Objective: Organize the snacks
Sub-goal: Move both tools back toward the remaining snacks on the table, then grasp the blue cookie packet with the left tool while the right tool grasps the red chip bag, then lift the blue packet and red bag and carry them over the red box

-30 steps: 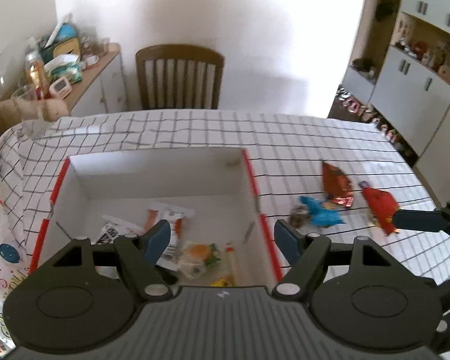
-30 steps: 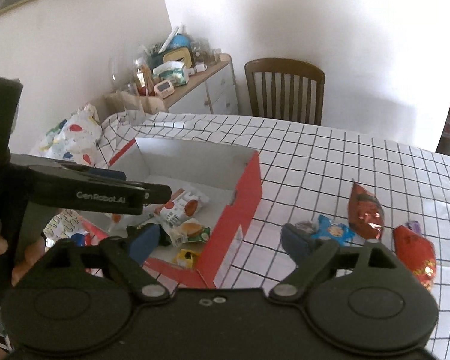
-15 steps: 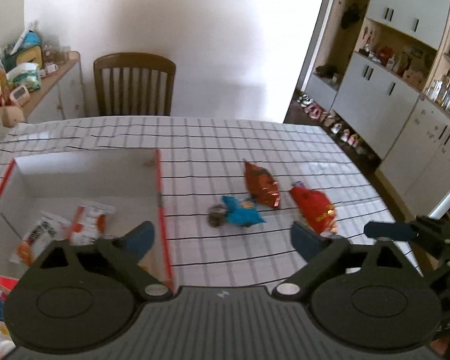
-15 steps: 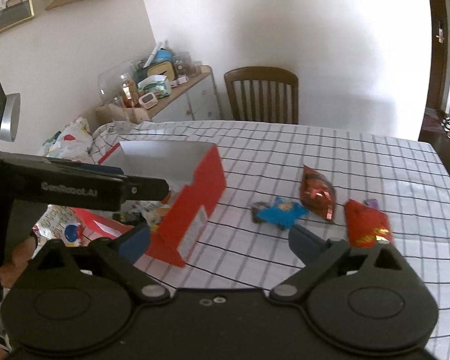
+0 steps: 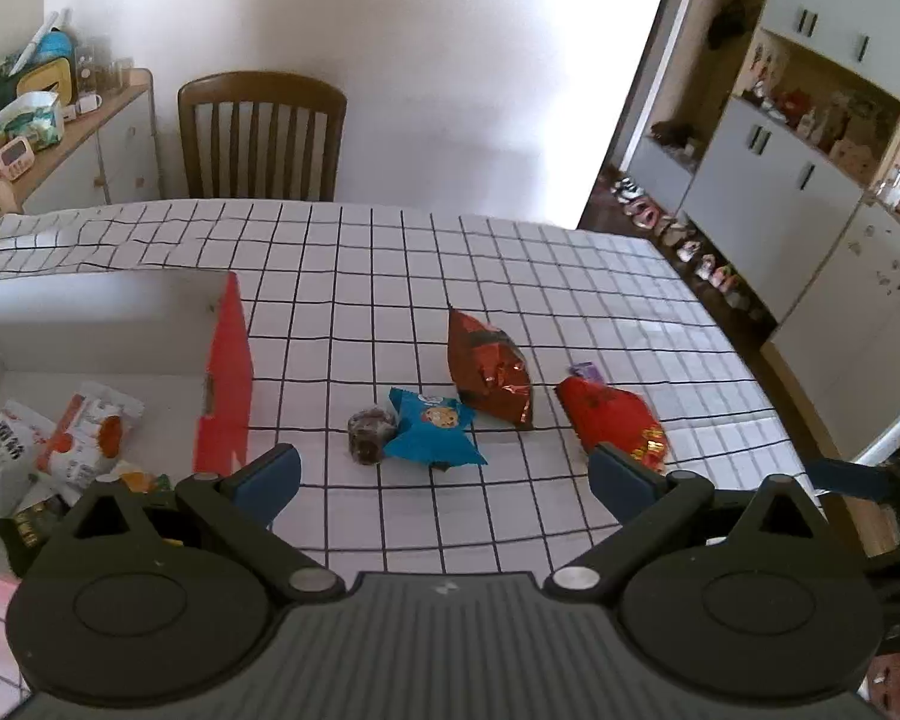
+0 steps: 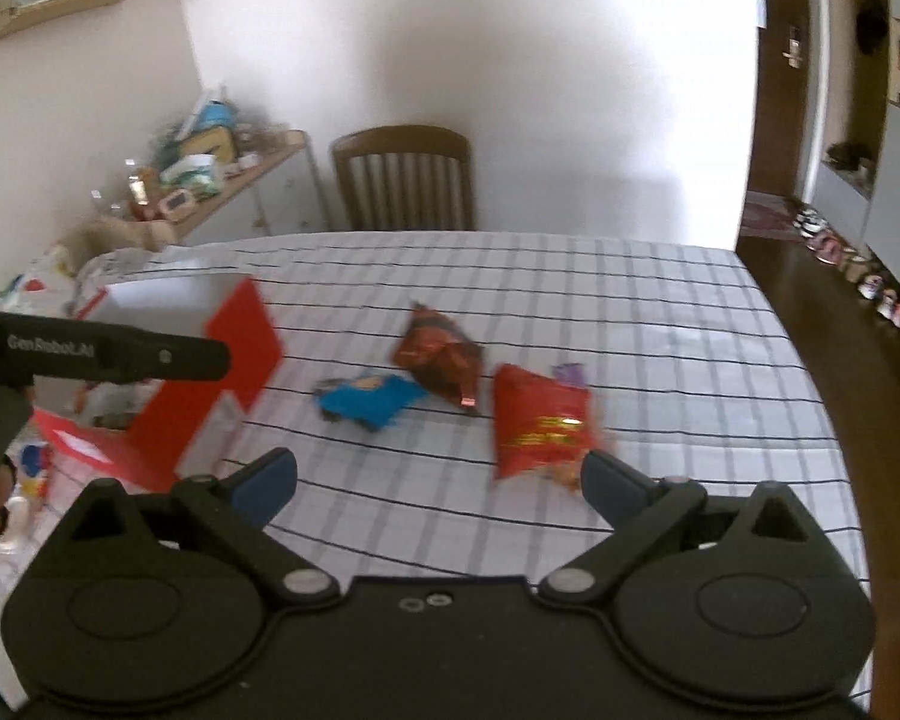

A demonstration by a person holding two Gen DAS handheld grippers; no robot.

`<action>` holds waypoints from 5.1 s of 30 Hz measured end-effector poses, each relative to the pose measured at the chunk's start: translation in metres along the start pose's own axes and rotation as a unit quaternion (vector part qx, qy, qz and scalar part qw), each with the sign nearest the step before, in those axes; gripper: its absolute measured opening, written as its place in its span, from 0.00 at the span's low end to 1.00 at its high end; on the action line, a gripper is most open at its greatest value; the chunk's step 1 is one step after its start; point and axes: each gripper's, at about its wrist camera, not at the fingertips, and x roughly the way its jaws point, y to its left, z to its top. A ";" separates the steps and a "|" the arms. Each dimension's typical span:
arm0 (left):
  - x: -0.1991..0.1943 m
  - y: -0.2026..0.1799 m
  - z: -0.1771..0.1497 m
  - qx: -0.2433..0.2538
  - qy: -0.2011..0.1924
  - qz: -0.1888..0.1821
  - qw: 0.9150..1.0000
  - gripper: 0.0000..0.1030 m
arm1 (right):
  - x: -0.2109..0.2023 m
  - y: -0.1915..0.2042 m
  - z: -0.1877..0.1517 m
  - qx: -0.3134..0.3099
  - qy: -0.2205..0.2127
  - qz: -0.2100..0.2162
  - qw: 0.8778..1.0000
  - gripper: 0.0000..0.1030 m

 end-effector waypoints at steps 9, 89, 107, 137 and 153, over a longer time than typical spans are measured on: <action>0.060 -0.015 0.002 0.050 0.007 0.042 0.998 1.00 | 0.042 -0.047 -0.001 0.014 0.031 -0.022 0.999 0.96; -0.030 0.018 -0.043 -0.068 0.035 0.025 0.997 0.34 | 0.028 0.016 -0.002 0.008 0.065 0.045 0.997 0.52; -0.098 0.096 -0.017 -0.087 -0.047 0.071 0.993 0.34 | 0.027 0.128 0.055 -0.072 0.006 0.090 0.993 0.51; -0.037 0.274 0.021 -0.113 -0.009 0.171 0.979 0.34 | 0.152 0.260 0.087 -0.114 0.059 0.071 0.989 0.52; 0.011 0.278 0.016 -0.093 0.042 0.160 0.982 0.34 | 0.193 0.281 0.071 -0.136 0.111 0.065 0.982 0.53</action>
